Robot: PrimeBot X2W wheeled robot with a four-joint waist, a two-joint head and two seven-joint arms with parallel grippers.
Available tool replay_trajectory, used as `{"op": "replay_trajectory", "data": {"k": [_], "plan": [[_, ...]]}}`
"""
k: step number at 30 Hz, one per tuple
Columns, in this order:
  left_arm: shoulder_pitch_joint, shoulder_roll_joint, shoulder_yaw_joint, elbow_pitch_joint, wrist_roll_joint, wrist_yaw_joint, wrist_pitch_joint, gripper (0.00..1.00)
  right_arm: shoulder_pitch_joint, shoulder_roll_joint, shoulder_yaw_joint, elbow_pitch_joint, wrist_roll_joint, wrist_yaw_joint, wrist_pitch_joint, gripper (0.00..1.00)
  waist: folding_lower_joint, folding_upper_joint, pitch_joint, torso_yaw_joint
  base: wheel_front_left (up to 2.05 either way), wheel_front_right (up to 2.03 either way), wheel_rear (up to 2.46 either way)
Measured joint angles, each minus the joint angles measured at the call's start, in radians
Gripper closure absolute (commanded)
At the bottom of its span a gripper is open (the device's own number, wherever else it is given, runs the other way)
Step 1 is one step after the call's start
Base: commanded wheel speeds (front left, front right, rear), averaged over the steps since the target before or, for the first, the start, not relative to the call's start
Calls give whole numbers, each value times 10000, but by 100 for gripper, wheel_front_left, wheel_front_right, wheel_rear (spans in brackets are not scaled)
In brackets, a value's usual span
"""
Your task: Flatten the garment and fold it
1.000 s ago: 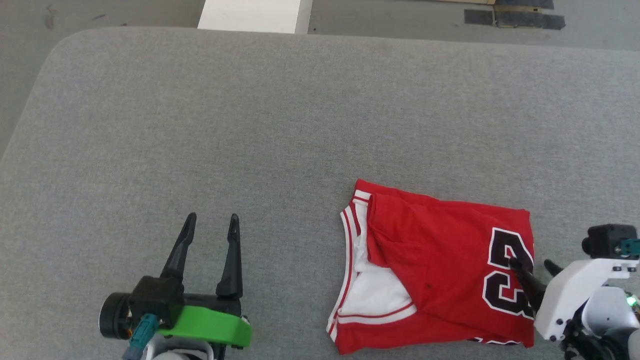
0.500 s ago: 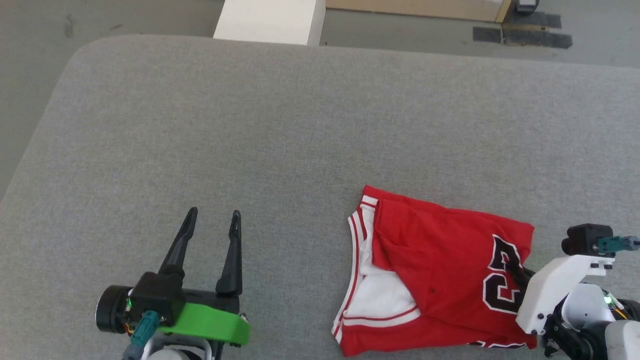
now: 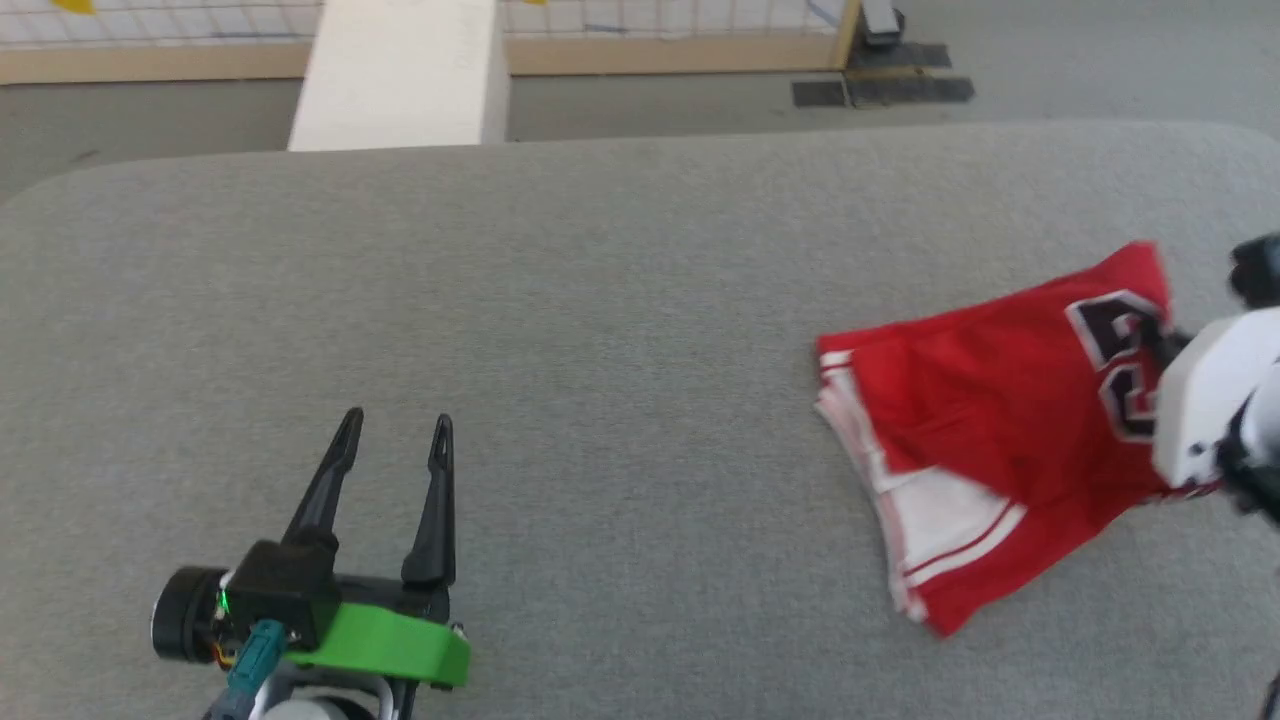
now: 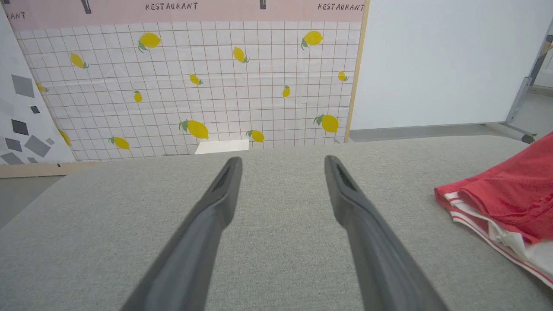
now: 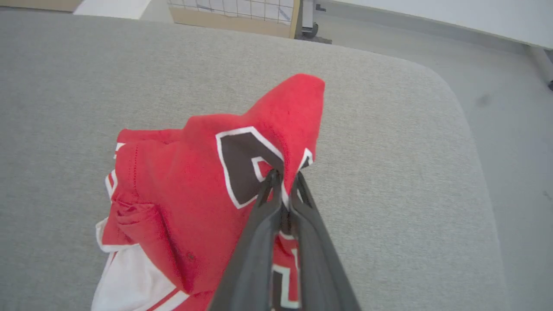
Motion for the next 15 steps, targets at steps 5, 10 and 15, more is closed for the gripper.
{"op": "replay_trajectory", "data": {"k": [5,10,15], "plan": [[-658,54,-81,-221,228,-4,203,0,-981,-1254,153,299,-176,0,-81,100,0,0,586,-405,0,0,0],[-1507,109,-301,-441,650,-31,408,0,-1781,-2017,-226,679,-297,0,-395,100,0,0,1459,-673,0,0,0],[-2301,359,-326,-805,1051,-29,738,0,-2340,-2539,-980,1273,-598,2,-848,100,0,0,2497,-911,0,0,0]]}}
